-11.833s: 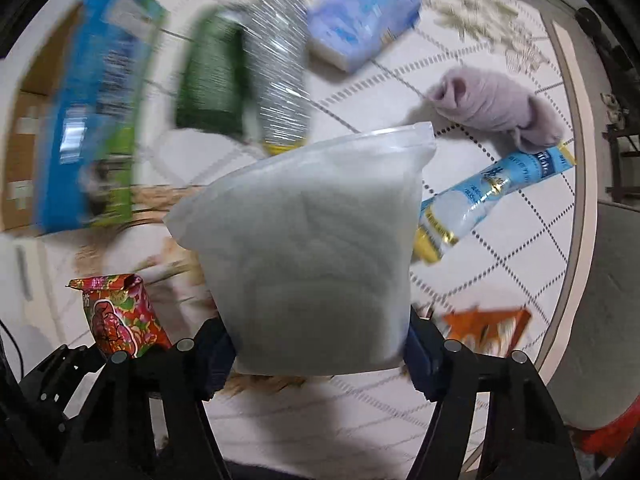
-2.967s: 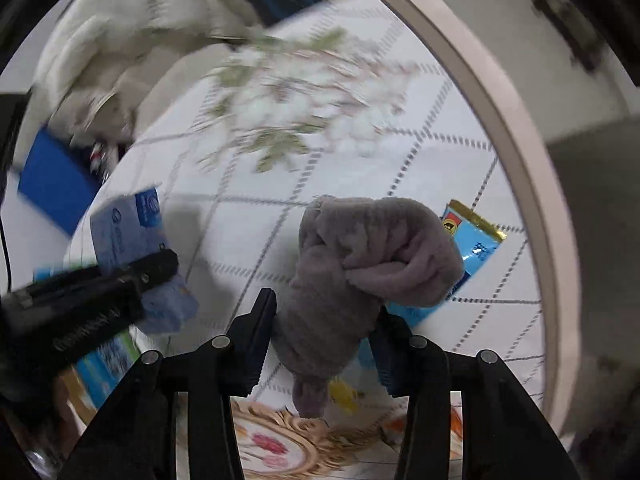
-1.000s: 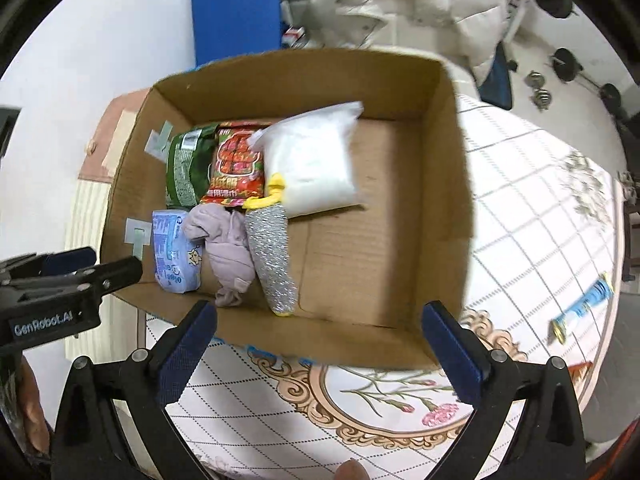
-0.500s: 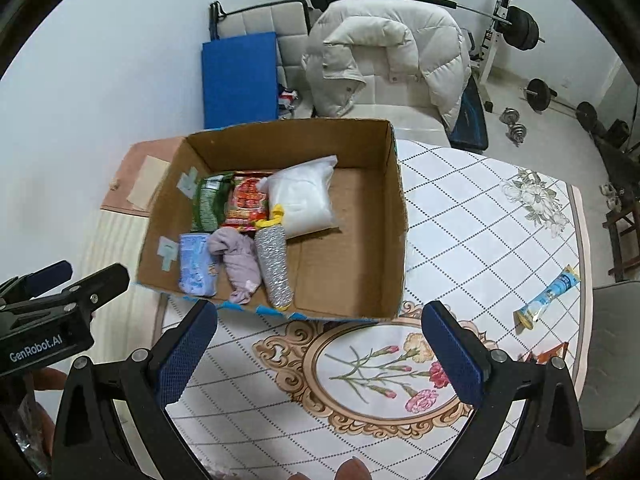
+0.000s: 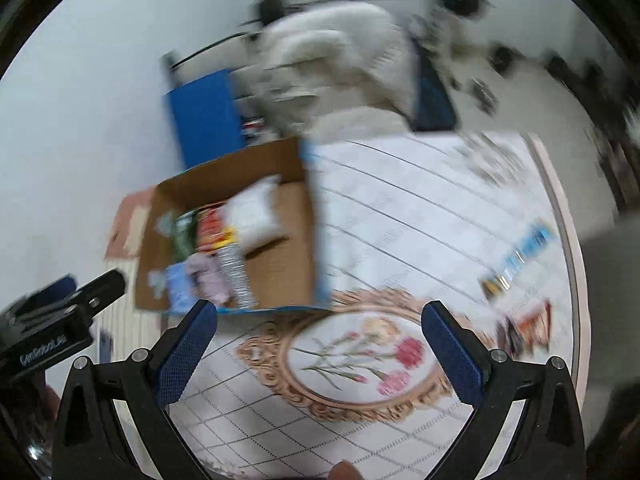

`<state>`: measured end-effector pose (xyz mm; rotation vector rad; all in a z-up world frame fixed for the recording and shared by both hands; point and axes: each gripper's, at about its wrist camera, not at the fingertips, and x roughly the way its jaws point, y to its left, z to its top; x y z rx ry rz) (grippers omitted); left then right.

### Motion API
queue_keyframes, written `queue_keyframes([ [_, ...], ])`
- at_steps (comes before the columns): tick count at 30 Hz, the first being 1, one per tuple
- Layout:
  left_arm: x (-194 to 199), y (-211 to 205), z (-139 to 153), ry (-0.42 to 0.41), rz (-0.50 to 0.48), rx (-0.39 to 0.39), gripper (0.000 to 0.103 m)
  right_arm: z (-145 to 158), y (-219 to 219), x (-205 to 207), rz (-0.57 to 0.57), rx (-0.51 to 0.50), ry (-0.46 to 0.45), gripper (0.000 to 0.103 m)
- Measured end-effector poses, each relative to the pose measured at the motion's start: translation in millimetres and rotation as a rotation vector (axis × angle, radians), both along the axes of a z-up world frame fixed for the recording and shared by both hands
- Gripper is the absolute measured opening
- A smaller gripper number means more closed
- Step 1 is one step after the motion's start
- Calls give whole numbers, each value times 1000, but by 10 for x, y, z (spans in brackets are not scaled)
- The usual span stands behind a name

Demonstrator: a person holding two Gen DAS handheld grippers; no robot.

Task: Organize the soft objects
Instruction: 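Grasp the blue Nestle tube with left tool while right tool grasps the orange snack bag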

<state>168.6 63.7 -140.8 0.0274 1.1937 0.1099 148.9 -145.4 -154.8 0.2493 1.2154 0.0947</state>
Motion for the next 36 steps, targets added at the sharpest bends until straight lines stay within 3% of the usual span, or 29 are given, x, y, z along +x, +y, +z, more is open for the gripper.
queue_keyframes([
  [8, 465, -1440, -398, -15, -252, 130, 98, -764, -1771, -283, -498, 84, 182, 103],
  [14, 856, -2757, -1032, 67, -559, 217, 98, -1404, -2520, -472, -680, 122, 290, 103],
  [18, 1056, -3499, -1596, 162, -755, 303, 98, -1779, -2751, -511, -742, 137, 337, 103],
  [23, 1218, -4033, -2145, 340, -878, 270, 98, -2008, -2871, -546, -770, 155, 364, 103],
  [28, 1222, -4369, -2434, 418, -950, 263, 97, -2173, -2985, -578, -786, 187, 388, 103],
  [33, 1200, -4574, -2606, 485, -963, 225, 90, -2312, -3047, -549, -773, 204, 420, 102],
  [36, 1171, -4650, -2681, 507, -968, 221, 77, -2348, -3054, -508, -773, 207, 423, 100],
])
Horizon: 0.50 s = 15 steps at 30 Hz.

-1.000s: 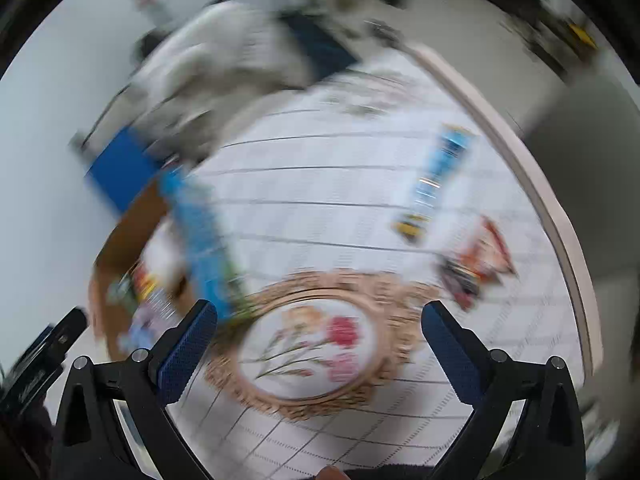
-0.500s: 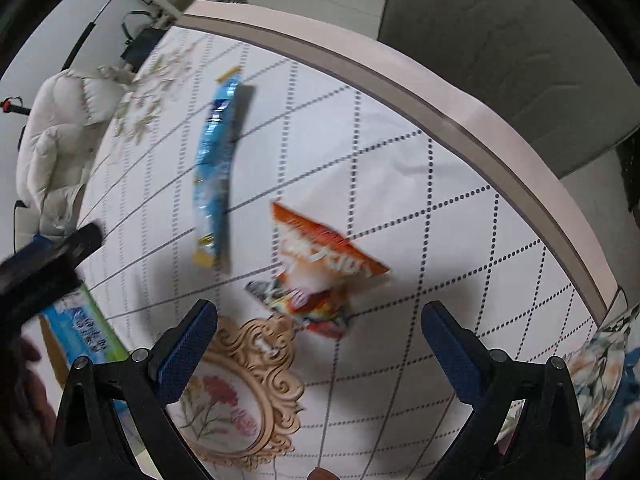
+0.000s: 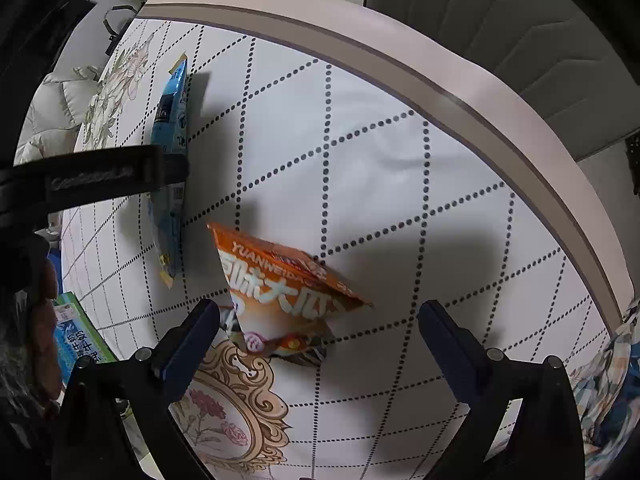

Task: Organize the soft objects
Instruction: 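Grasp the blue Nestle tube with left tool while right tool grasps the orange snack bag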

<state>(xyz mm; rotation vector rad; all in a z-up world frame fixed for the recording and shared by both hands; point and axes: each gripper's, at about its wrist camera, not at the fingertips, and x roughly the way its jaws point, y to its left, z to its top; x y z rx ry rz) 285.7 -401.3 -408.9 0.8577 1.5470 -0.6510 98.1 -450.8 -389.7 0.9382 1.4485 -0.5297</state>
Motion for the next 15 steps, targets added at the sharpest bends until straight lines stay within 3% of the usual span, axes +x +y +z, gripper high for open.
queue_keyframes([
  [4, -52, -104, -85, 25, 10, 0, 66, -73, 3, 84, -4, 30, 4, 96],
  [6, 9, -154, -106, 49, 36, -14, 54, -108, 14, 115, 1, 40, 7, 94],
  [10, 13, -193, -79, 56, 51, -32, 41, -205, 76, 196, 10, 59, 30, 87],
  [12, 11, -198, -54, 51, 55, -36, 26, -263, 110, 227, 12, 69, 46, 80],
  [13, 8, -179, -35, 49, 61, -36, 23, -254, 120, 254, 19, 51, 49, 76],
  [15, -10, -126, -12, 35, 75, -39, 19, -227, 177, 311, 47, 10, 64, 51],
])
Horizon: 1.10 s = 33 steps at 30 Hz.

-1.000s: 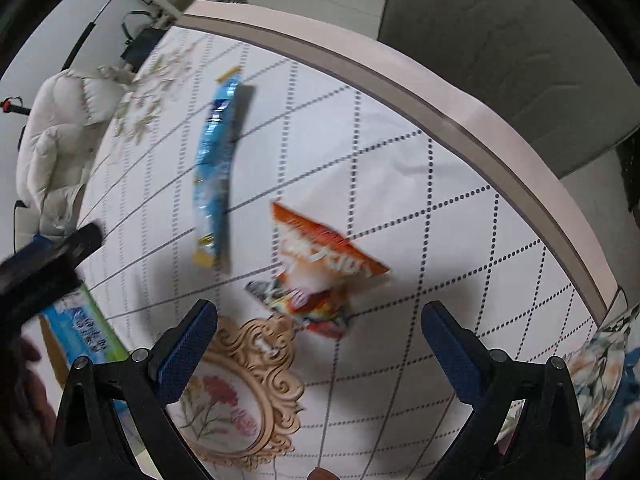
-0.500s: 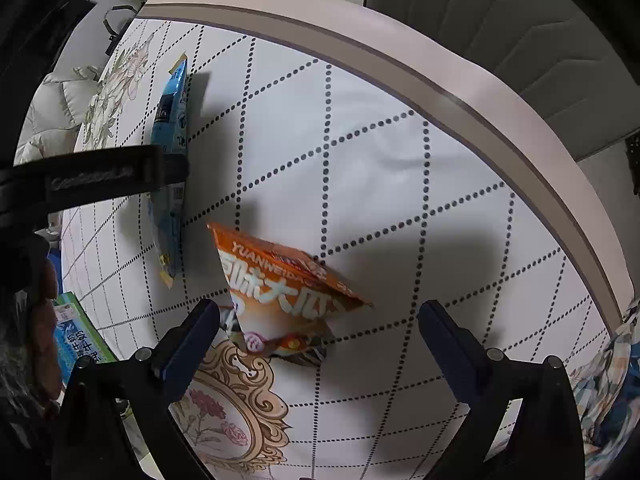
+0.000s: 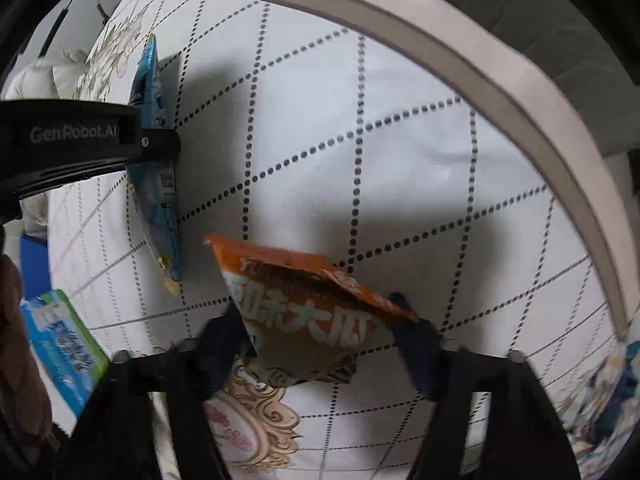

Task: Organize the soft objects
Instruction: 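Grasp the blue Nestle tube with left tool while right tool grasps the orange snack bag, then drop the tube and orange bag into the box and open both tools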

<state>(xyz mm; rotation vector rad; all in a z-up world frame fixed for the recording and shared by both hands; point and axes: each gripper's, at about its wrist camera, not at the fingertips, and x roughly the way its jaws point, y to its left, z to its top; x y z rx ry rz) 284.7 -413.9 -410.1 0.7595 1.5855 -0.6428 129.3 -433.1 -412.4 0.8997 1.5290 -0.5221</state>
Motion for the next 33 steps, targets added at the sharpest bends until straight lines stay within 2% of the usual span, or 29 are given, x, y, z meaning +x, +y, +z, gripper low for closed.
queue_keyframes([
  [1, -7, 45, 6, -4, 13, -3, 18, 18, 21, 22, 13, -18, 3, 41],
  [3, -22, 204, 47, -3, 44, -16, 15, 33, 57, 48, 32, -28, 3, 36],
  [7, -19, 480, 206, 0, 145, -66, 13, 142, 133, 20, 68, -68, -14, 35],
  [10, 0, 777, 424, 7, 227, -138, 12, 296, 219, -12, 97, -71, -46, 34],
  [18, -99, 1651, 1248, -23, 431, -301, 12, 1003, 700, 38, 264, -53, -178, 34],
  [22, -97, 2375, 1769, -69, 523, -350, 12, 1429, 1079, 198, 389, -9, -257, 34],
  [24, -72, 2800, 1998, -110, 574, -346, 12, 1623, 1376, 305, 455, 24, -297, 34],
  [27, 50, 3338, 2139, -148, 637, -311, 12, 1853, 1857, 483, 553, 69, -339, 34],
  [30, 256, 3873, 2085, -142, 710, -266, 12, 1954, 2344, 726, 635, 98, -352, 34],
  [33, 470, 4243, 1889, -103, 764, -217, 12, 1891, 2803, 943, 692, 108, -335, 34],
])
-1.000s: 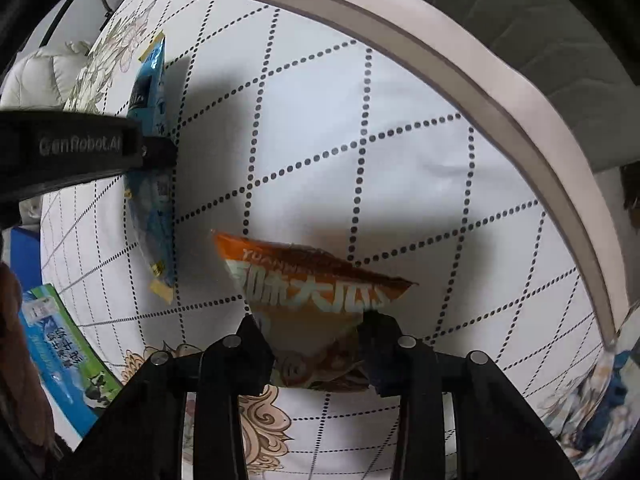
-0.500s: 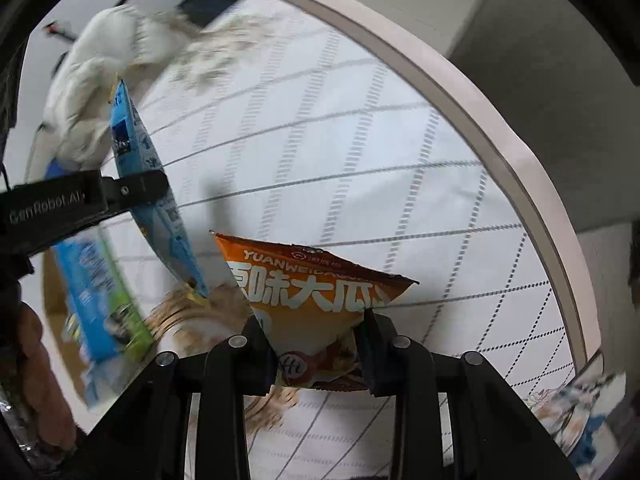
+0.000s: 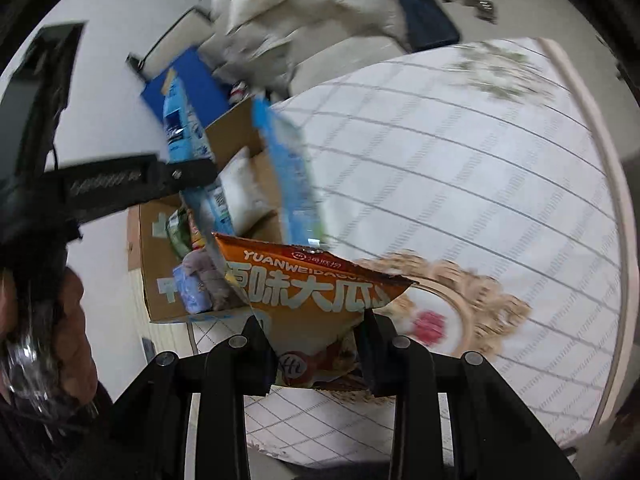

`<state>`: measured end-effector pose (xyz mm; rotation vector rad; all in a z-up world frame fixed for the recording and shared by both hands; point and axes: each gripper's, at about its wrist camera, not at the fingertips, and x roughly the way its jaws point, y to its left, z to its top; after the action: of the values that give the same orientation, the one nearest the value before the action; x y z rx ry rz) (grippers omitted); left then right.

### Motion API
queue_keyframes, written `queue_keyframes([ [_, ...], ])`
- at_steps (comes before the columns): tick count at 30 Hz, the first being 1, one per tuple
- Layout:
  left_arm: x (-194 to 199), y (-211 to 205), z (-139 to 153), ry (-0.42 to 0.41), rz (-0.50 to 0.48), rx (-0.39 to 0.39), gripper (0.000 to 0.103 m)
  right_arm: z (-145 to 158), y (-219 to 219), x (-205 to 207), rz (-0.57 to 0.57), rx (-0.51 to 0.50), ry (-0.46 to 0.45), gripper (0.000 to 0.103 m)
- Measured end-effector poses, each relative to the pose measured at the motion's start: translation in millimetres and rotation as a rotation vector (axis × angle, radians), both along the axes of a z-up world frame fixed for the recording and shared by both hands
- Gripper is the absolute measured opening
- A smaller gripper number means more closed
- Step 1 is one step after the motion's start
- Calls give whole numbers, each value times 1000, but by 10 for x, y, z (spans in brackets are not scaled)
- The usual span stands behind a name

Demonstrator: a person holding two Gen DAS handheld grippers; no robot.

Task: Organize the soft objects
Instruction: 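Drop the tube and orange bag into the box and open both tools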

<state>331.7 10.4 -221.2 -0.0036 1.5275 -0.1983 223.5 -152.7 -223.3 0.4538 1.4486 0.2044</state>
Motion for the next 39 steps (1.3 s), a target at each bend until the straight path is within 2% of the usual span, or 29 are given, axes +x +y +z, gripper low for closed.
queue_keyframes([
  [5, 268, 193, -452, 79, 32, 2, 13, -247, 562, 282, 71, -36, 49, 34],
  [10, 397, 285, -756, 137, 39, -3, 13, -489, 875, 469, 105, -101, 87, 34],
  [14, 438, 305, -918, 174, 39, -23, 13, -662, 1004, 580, 112, -140, 115, 34],
  [20, 444, 264, -1036, 212, -4, -10, 18, -823, 1122, 642, 153, -147, 169, 38],
  [22, 454, 293, -1029, 213, 2, -21, 21, -840, 1128, 662, 157, -156, 181, 50],
  [23, 460, 308, -1018, 210, 5, -19, 25, -840, 1129, 667, 157, -158, 184, 61],
  [27, 489, 388, -932, 192, 15, -16, 32, -793, 1131, 674, 163, -165, 182, 65],
  [32, 450, 503, -773, 147, 27, 8, 33, -674, 1140, 662, 165, -193, 152, 66],
  [39, 132, 784, -439, 41, 81, 34, 33, -420, 1122, 566, 172, -260, 73, 82],
])
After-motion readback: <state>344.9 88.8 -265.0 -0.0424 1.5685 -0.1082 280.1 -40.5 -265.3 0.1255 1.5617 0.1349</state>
